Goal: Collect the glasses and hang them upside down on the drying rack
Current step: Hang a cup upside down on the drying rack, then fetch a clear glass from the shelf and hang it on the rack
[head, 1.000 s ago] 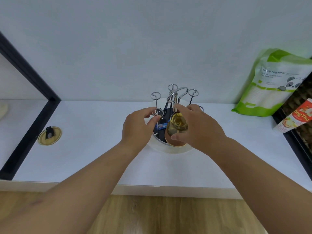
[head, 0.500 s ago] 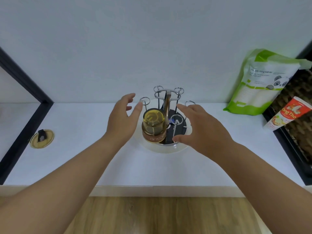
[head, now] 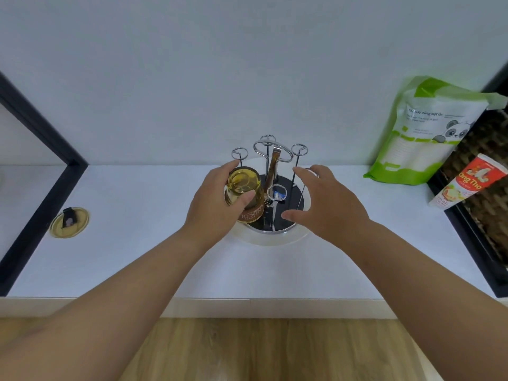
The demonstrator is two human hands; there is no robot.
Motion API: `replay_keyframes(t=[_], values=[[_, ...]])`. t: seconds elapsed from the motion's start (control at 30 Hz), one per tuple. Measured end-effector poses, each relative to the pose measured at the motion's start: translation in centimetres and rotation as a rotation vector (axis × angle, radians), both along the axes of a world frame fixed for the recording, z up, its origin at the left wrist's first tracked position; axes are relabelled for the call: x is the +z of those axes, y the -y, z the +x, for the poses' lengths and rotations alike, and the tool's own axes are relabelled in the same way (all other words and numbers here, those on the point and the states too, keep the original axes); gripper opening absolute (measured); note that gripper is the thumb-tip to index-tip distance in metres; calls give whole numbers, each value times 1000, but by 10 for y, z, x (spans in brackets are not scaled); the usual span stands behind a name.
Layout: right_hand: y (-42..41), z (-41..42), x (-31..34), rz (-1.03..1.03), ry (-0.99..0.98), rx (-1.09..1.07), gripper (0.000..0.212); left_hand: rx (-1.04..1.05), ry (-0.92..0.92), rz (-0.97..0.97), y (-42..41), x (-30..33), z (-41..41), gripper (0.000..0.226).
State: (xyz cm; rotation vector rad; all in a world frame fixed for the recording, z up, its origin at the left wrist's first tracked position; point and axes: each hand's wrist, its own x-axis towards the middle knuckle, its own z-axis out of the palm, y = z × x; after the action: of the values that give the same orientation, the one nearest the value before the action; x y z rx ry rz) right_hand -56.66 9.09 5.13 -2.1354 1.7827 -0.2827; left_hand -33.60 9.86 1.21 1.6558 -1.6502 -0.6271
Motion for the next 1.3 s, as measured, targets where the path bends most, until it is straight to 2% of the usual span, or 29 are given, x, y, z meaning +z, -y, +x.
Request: replay_keyframes(t=[0.47,0.7,0.87,1.1,1.3], values=[[-7,2,-5,-1,-41,3,94,-43,50,-2,8,-5,12,56],[-6,0,-5,8,-8,11,98,-36,59,49,7,0,7,69],[-5,-11,17,8,-3,24,101,-22,49,55,3,16,9,76],[-15,-37,88,-119,92,-27,92,-56,79,-64,-9,95,-3,63],[-34,-66,211,-225,119,-61,86,-64,117,-142,-28,229,-25,60]])
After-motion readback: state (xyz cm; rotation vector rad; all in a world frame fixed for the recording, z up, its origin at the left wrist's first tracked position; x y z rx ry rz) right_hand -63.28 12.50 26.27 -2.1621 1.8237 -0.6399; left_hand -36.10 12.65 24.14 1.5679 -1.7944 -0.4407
